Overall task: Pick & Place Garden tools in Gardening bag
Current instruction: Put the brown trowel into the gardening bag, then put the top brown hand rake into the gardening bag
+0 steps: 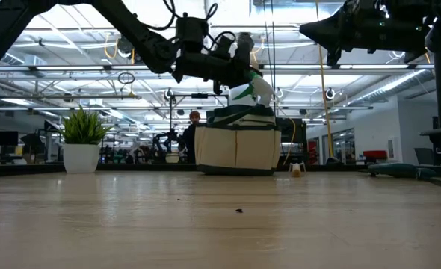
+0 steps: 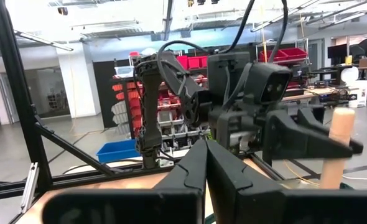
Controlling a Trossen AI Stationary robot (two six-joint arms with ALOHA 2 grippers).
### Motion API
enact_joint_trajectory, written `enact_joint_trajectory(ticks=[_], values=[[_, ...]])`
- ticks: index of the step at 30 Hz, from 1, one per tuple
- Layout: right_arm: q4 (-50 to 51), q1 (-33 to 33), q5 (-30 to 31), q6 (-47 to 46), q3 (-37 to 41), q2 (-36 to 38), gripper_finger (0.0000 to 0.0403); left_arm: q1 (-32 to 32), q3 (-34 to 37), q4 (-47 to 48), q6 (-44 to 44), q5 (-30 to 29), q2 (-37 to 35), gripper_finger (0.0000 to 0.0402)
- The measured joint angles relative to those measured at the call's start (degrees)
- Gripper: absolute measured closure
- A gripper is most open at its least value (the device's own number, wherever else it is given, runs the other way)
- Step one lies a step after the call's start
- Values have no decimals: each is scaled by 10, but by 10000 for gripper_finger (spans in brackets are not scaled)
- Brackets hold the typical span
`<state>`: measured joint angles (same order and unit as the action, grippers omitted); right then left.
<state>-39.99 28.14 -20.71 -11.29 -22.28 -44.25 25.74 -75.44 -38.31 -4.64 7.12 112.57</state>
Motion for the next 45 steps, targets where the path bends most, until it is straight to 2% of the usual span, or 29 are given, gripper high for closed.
enact_joint_trajectory(ticks=[7, 26, 35, 45], values=[[2, 0, 0, 0, 0, 0, 403, -8, 0, -25, 12, -26, 25, 331], [13, 0, -1, 0, 0, 0, 403, -23, 1, -35, 26, -42, 54, 327], [12, 0, -1, 0, 0, 0, 403, -22, 1, -8, 35, -43, 54, 215], [12, 0, -2, 0, 0, 0, 403, -21, 1, -6, 48, -53, 47, 150]])
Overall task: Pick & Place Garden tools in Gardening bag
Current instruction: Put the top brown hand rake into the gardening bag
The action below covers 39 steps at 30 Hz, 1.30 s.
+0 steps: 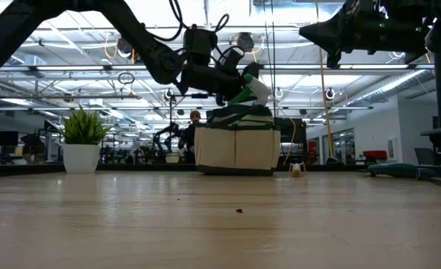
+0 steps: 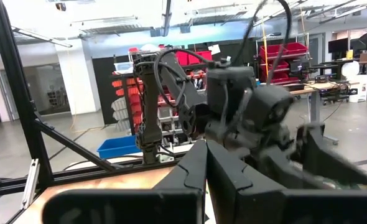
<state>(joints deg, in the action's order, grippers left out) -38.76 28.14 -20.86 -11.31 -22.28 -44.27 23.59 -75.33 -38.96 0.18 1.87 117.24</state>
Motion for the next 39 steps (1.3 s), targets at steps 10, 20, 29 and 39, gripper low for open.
enact_joint_trajectory(ticks=[10, 20, 29, 39], values=[[-12, 0, 0, 0, 0, 0, 403, 0, 0, 17, 56, 0, -95, 138], [-29, 0, -2, 0, 0, 0, 403, 1, 0, 202, 100, -70, -233, 156], [-31, 0, -2, 0, 0, 0, 403, 0, 0, 343, 81, -110, -328, 154], [-30, 0, -2, 0, 0, 0, 403, -19, -1, 455, 58, -162, -403, 200]])
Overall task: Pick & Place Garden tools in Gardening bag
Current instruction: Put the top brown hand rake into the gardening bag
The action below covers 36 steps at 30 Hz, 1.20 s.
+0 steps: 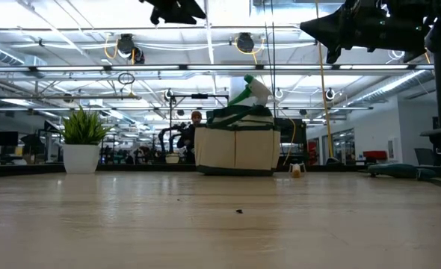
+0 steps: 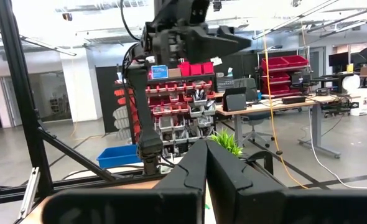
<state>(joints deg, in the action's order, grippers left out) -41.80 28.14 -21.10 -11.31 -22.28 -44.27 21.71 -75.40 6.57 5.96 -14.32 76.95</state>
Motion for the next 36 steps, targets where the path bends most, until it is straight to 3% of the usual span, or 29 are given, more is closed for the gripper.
enact_joint_trajectory(ticks=[9, 15, 24, 31, 36], values=[[0, 0, 0, -2, 0, 0, 403, -34, 1, 67, -44, -2, -37, 263], [0, 0, 0, -66, 0, 0, 403, -45, 26, 63, -50, 7, -75, 318], [5, 0, 0, -76, 0, 0, 380, -59, 191, -22, -98, 24, -198, 393], [11, 0, 1, -76, -1, 0, 344, -85, 295, -39, -139, 24, -314, 389], [71, 0, 2, -74, -33, 0, 325, -101, 347, -39, -152, 24, -378, 397]])
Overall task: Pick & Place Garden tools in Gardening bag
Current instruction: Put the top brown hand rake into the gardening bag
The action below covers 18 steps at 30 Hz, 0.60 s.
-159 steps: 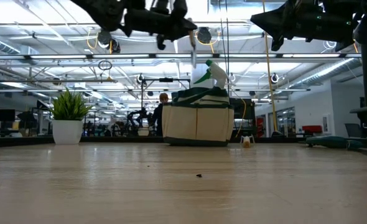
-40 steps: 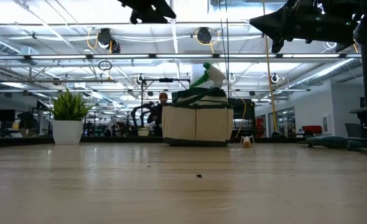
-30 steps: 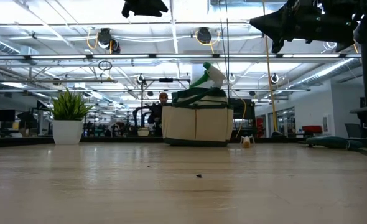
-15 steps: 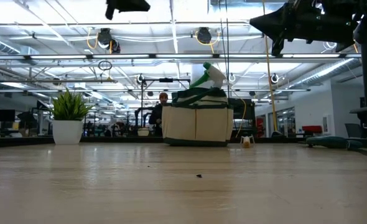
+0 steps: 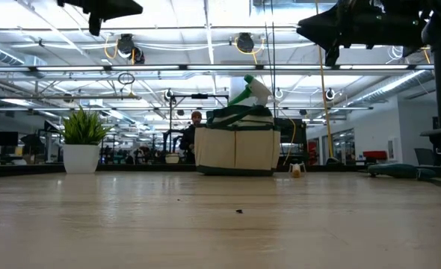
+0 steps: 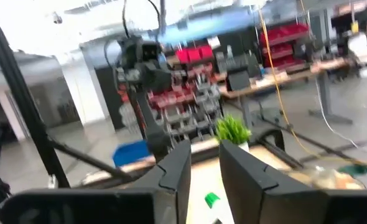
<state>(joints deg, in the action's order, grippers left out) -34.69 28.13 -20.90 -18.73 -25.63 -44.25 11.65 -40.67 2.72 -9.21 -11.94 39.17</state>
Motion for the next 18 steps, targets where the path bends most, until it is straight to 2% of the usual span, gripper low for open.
enact_joint_trajectory(ticks=[6, 14, 18], values=[[170, 0, 3, 48, -72, 0, 310, -6, 44, 0, 2, 0, -56, 397], [415, -1, 41, 95, -174, -8, 299, -6, 97, -1, -6, 0, -106, 397], [512, -1, 58, 112, -224, -30, 296, -6, 133, -36, -13, 0, -129, 392]])
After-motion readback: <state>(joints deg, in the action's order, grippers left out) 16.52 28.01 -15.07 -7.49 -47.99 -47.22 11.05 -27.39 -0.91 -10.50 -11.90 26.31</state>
